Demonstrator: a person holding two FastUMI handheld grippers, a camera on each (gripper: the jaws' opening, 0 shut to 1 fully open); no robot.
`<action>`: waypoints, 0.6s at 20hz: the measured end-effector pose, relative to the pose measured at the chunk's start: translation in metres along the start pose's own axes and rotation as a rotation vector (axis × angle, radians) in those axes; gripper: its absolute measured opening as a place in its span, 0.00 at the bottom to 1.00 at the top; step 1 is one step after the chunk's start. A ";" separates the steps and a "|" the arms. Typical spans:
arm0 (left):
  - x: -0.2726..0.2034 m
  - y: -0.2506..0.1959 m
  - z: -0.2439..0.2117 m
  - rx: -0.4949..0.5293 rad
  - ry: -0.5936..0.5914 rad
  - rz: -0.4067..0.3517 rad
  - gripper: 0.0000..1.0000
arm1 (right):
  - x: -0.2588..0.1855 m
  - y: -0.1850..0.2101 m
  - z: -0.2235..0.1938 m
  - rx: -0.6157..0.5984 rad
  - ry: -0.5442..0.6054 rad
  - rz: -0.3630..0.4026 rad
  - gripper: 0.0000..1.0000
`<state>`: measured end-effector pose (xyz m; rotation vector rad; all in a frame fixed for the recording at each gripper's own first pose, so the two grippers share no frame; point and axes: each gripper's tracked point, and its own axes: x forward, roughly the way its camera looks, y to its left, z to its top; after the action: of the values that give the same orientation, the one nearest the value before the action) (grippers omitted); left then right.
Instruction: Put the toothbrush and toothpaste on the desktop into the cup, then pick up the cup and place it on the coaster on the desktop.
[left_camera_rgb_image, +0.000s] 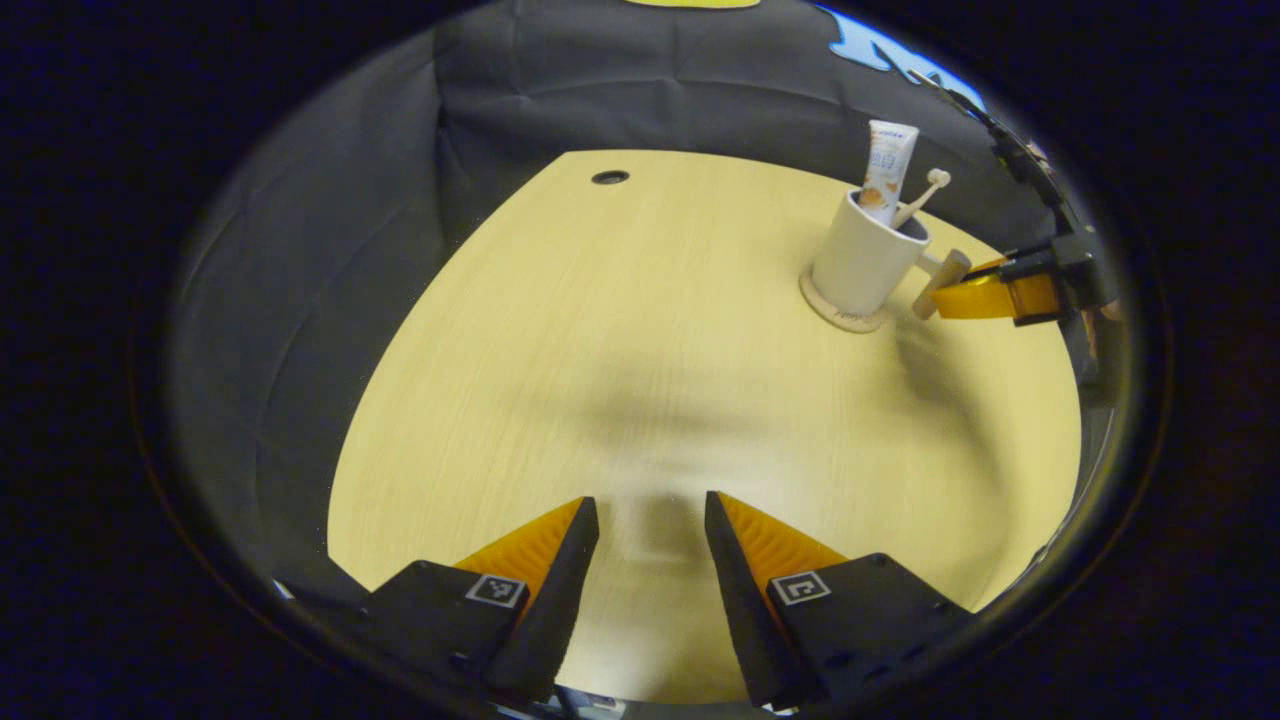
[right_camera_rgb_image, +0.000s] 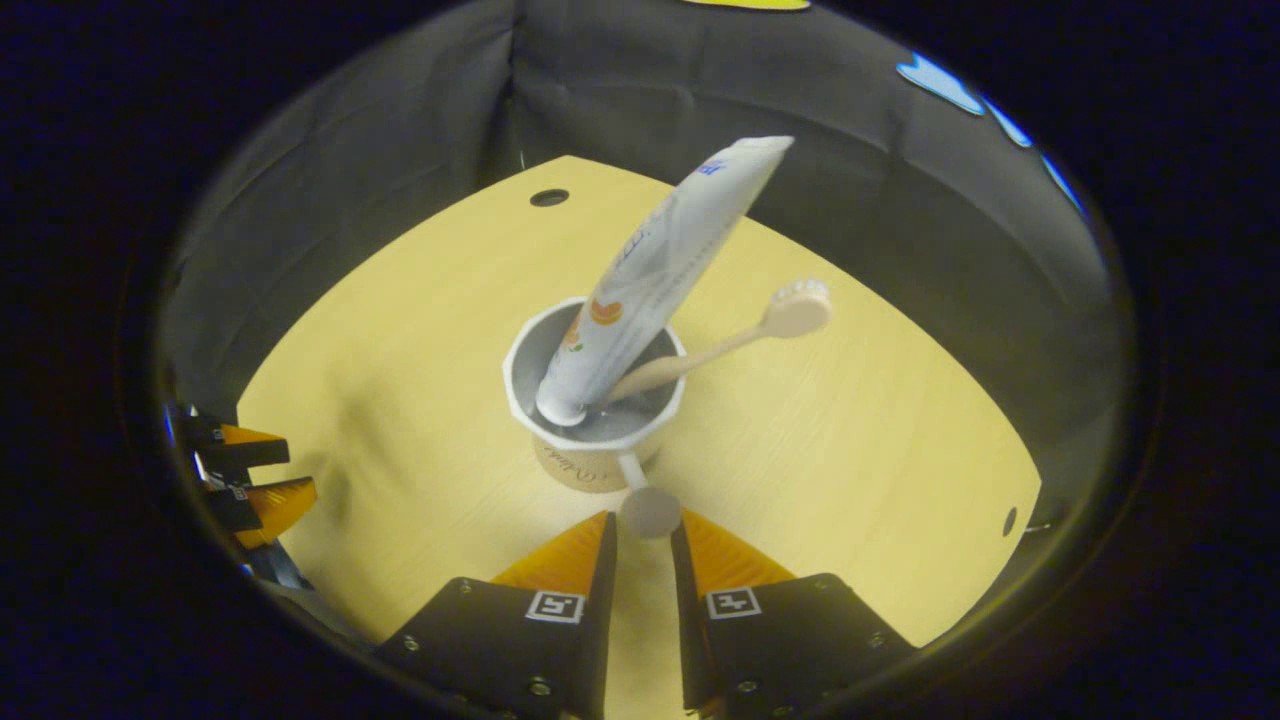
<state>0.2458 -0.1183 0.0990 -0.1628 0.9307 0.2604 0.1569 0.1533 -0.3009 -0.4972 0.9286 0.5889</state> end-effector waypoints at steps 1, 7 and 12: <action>-0.002 -0.007 0.010 0.009 -0.020 -0.011 0.74 | -0.009 0.000 -0.004 0.026 -0.016 -0.003 0.27; -0.037 -0.041 0.080 0.107 -0.192 -0.066 0.74 | -0.078 -0.012 -0.005 0.157 -0.169 -0.070 0.26; -0.082 -0.084 0.141 0.169 -0.348 -0.130 0.74 | -0.138 -0.021 0.013 0.254 -0.339 -0.135 0.26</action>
<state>0.3317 -0.1759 0.2504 -0.0200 0.5902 0.0846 0.1144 0.1112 -0.1739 -0.2198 0.6289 0.4087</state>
